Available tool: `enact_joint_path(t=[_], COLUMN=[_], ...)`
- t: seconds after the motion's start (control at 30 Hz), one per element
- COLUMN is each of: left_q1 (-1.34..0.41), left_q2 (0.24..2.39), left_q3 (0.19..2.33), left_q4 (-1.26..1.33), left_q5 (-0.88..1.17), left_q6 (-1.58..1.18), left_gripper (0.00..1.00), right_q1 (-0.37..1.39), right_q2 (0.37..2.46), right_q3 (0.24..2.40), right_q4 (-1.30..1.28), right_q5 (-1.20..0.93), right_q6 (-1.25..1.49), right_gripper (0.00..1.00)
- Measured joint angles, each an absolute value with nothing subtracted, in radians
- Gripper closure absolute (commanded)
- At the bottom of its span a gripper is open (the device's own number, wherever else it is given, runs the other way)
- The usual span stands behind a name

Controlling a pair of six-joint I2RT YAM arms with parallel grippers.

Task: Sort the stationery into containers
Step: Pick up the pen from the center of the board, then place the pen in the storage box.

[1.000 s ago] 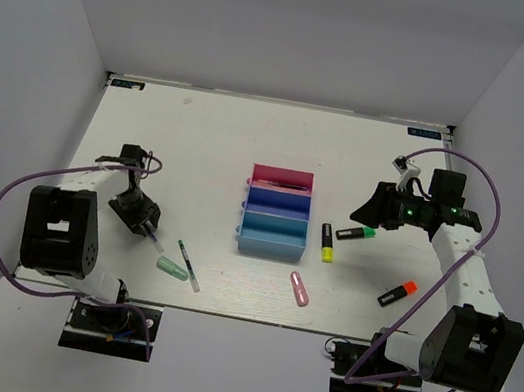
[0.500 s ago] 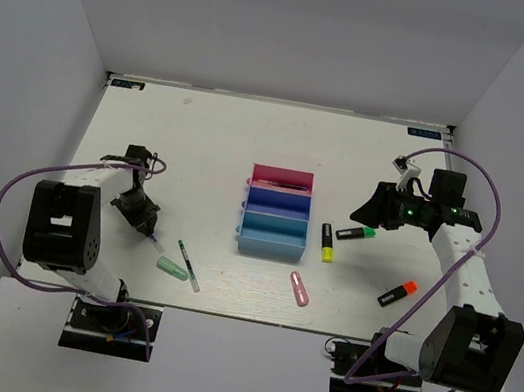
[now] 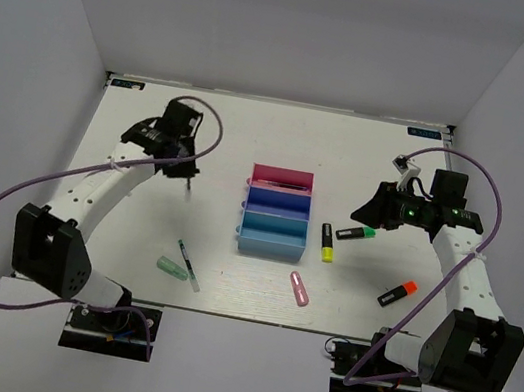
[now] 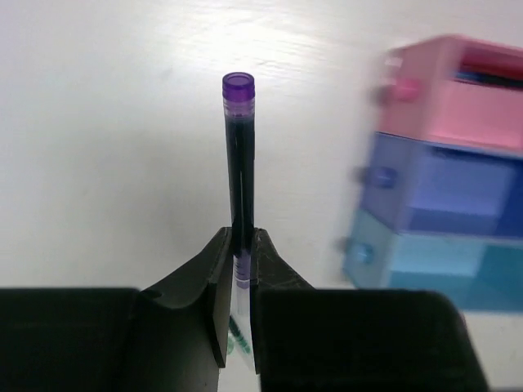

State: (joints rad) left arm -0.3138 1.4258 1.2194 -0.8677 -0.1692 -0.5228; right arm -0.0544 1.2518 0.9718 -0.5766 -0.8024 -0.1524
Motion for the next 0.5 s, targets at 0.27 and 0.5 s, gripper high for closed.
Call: enact_joint_path(t=[0.27,0.5], left_q1=[-0.532,-0.641], left_q2=[1.562,1.761], left_q3=[1.434,1.584], left_q4=[-0.726,-0.628], left_q5=[0.016,0.156], left_q6=[-0.073,0.286], left_gripper=[1.00,1.00], right_q1=[-0.056,-0.057], right_q2=[1.252,1.248], right_q3=[0.971,0.970], right_q4=[-0.578,-0.577], right_q5=[-0.831,-0.854], right_q6=[-0.163,-0.175], right_gripper=[0.71,0.64])
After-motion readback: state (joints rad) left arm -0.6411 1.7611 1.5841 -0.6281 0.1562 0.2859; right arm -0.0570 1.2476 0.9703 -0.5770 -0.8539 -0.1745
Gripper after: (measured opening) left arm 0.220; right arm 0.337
